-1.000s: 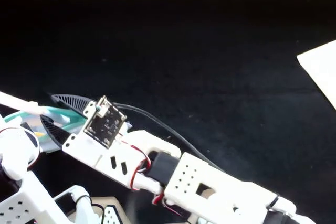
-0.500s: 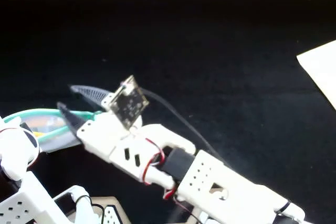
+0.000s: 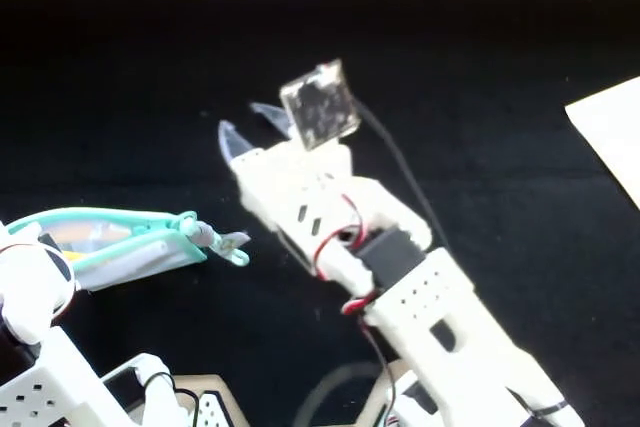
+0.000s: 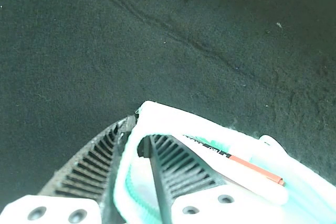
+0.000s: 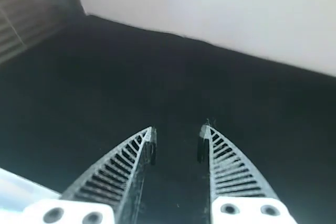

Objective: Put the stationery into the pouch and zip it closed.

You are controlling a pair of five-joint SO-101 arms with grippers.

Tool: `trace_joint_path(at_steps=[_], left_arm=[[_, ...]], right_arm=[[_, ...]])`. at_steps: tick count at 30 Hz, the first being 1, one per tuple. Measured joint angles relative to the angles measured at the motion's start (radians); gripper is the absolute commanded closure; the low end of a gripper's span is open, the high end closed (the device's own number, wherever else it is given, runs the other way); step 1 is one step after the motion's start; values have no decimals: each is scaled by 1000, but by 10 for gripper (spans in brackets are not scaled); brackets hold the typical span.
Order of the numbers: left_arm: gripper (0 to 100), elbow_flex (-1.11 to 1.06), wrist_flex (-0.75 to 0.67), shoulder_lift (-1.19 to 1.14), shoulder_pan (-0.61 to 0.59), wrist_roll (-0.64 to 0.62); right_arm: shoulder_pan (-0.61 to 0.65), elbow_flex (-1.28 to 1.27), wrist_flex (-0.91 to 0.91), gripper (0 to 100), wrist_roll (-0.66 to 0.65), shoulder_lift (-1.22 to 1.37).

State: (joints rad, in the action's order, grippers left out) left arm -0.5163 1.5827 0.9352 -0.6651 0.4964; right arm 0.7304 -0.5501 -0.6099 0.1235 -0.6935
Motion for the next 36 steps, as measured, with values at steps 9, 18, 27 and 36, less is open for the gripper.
trace_joint_path(at_steps=[9,18,27,36], left_arm=[[993,-6,0,0,2,0],[993,-8,0,0,2,0],[993,-8,0,0,2,0],[993,-8,0,0,2,0]], right_arm=[[-20,184,-502,856,-242,-2],[-6,187,-704,856,-354,-2],[201,-147,-526,804,-229,-8],[206,-311,-164,753,-58,-8]])
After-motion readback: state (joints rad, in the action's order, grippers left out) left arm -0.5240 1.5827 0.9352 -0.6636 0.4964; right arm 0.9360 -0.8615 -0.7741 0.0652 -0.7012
